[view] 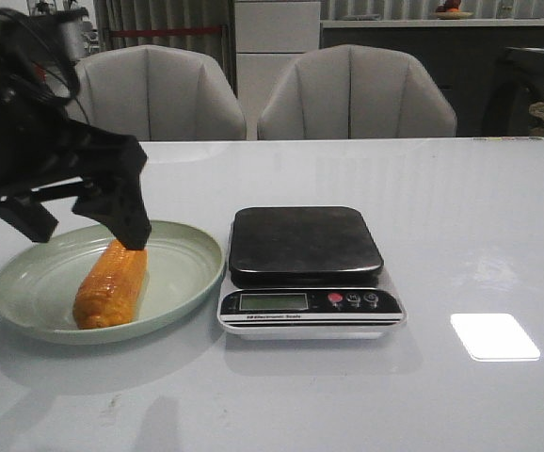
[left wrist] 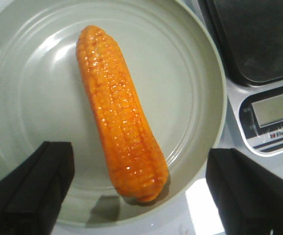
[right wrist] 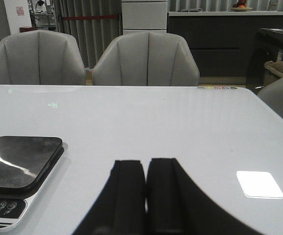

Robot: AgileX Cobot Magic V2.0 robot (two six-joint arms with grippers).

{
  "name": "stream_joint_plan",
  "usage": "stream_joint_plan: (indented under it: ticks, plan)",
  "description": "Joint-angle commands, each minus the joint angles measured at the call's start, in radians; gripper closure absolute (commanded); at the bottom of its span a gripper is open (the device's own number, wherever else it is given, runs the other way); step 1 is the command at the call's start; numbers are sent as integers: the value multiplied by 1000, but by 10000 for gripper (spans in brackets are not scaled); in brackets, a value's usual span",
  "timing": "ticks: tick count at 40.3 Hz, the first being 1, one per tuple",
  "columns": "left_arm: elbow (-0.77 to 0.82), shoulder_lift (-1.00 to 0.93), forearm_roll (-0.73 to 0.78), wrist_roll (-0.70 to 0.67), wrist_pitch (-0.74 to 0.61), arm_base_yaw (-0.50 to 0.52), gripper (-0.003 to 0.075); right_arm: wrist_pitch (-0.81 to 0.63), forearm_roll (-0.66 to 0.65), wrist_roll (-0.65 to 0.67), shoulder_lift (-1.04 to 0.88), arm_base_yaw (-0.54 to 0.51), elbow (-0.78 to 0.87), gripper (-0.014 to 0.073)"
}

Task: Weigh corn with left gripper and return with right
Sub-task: 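Lower the left gripper onto the corn cob on the green plate and grasp it, then lift the corn with the left gripper and lower it onto the scale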

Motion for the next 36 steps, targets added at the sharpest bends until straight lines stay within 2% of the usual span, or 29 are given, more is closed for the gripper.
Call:
stream_joint_plan:
  ticks: [1,5,10,13,14,19,22,36]
  plan:
    - [-53,29,-10,-27,-47,-8,118,-82,-9,-7,-20,-5,4,428]
    - [-65,83,-16,-27,-41,-8,135,-82,-9,-7,-20,-5,4,428]
    - [-65,131,-16,-27,-41,-8,237,-82,-9,-7,-20,-5,4,428]
    - [-65,150,-16,-27,-39,-8,346,-82,-9,-7,-20,-5,4,428]
    - [-65,152,-16,-27,-39,-8,407,-82,-9,-7,-20,-5,4,428]
    - [-88,152,-16,-27,-28,-10,619,-82,-9,-7,-20,-5,4,428]
    - [-120,135,-16,-27,-20,-17,594,-82,-9,-7,-20,-5,4,428]
    - [-279,125,-36,-27,-86,-119,601,-82,-9,-7,-20,-5,4,428]
